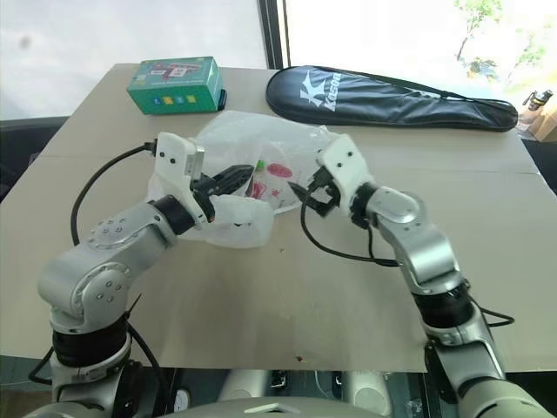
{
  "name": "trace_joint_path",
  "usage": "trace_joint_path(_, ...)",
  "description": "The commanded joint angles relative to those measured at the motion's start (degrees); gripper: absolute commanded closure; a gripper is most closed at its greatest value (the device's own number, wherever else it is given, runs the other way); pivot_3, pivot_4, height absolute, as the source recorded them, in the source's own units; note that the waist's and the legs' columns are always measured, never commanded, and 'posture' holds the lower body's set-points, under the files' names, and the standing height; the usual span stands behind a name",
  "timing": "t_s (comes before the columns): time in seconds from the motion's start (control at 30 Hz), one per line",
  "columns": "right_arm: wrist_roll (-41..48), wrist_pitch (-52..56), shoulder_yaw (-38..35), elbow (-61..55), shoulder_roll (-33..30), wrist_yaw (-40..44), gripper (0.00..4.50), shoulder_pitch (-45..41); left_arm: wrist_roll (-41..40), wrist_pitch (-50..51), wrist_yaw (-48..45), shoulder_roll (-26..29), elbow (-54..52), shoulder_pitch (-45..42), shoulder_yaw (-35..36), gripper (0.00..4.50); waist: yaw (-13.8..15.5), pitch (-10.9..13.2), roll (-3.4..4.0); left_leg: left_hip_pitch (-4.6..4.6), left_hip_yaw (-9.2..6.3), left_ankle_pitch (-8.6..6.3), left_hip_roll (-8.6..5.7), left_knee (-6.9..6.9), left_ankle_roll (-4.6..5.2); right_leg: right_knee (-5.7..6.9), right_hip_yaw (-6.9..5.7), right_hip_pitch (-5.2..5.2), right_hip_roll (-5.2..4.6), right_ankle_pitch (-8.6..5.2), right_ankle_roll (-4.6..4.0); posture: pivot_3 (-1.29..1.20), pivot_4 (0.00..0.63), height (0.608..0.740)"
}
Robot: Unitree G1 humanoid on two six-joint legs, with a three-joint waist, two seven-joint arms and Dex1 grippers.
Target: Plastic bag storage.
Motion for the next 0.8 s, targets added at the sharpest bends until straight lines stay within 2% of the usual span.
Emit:
trace_joint_path(0.03,-3.8,1.4,-1.7,0.3,-0.5,-4.8,0.07,-2.5,-0.3,-1.9,-1.0,0.4,-0.2,-1.0,0.1,4.5,-0.1,0.0,0.0,0.04,0.01,0.05,0.02,0.0,-0.07,0.01,0.02,0.01,0.05,0.01,-0.02,0.0,0.15,0.74)
trace_joint_path(0.17,-8.7,-3.9,-0.1,19.2,2.5,-9.4,0.07,-8.8,0.1,-3.0,-2.0,0.9,0.8,-1.9,-0.8,4.5,-0.1,0.0,-0.01,0.11,0.07,0.16,0.04,0.01,-0.09,0.06,0.08,0.02,0.14,0.07,-0.11,0.0,0.15,0.74)
trace_joint_path(0.33,-10.5,-14.9,-0.3,40.1,5.5,-8.9,0.07,-15.8,0.4,-3.8,-2.7,1.4,1.0,-2.5,-1.2,4.5,-0.1,0.0,-0.02,-0.05,0.05,0.17,0.03,0.0,-0.06,0.0,0.09,-0.06,0.17,0.11,-0.19,0.0,0.15,0.74)
trace_joint_path(0.43,-11.0,-21.1,-1.4,48.3,5.8,-9.2,0.85,-18.9,0.2,-4.1,-3.3,1.7,1.1,-2.5,-1.4,4.5,0.1,0.0,-0.02,-0.19,0.05,0.13,0.01,-0.01,0.0,-0.06,0.07,-0.15,0.12,0.12,-0.19,0.0,0.15,0.74)
trace_joint_path(0.53,-10.3,-24.5,-3.2,50.7,5.9,-9.3,2.24,-20.5,-0.2,-6.3,-5.0,1.4,2.0,-2.0,-1.0,4.5,0.0,0.0,-0.01,-0.21,0.06,0.11,0.0,-0.05,0.03,-0.13,0.06,-0.15,0.08,0.12,-0.19,0.0,0.15,0.74)
trace_joint_path(0.6,-10.0,-25.2,-3.9,49.8,6.1,-8.9,3.4,-20.2,-0.2,-8.0,-6.6,1.6,2.9,-1.5,-1.0,4.5,0.0,0.0,-0.01,-0.19,0.06,0.11,0.0,-0.05,0.03,-0.11,0.06,-0.15,0.08,0.12,-0.19,0.0,0.15,0.74)
trace_joint_path(0.67,-9.6,-25.1,-4.2,48.1,6.3,-8.2,4.27,-19.6,-0.7,-8.8,-8.6,2.2,3.8,-1.4,-1.1,4.5,-0.1,0.0,0.0,-0.16,0.07,0.11,0.02,-0.05,0.02,-0.08,0.07,-0.14,0.09,0.12,-0.19,0.0,0.15,0.74)
trace_joint_path(0.77,-9.0,-24.4,-4.7,45.7,6.5,-7.5,4.4,-19.0,-4.2,-7.6,-12.3,3.1,6.4,-2.1,0.4,4.5,-0.1,0.0,0.0,-0.13,0.07,0.12,0.04,-0.04,0.01,0.0,0.06,-0.14,0.09,0.12,-0.19,0.0,0.15,0.74)
trace_joint_path(0.8,-8.8,-23.9,-4.9,44.7,6.5,-7.4,4.46,-18.6,-8.9,-5.2,-13.2,3.0,8.0,-3.3,3.0,4.24,-0.1,0.0,0.0,-0.11,0.07,0.13,0.04,-0.04,0.0,0.02,0.07,-0.14,0.09,0.12,-0.19,0.0,0.15,0.74)
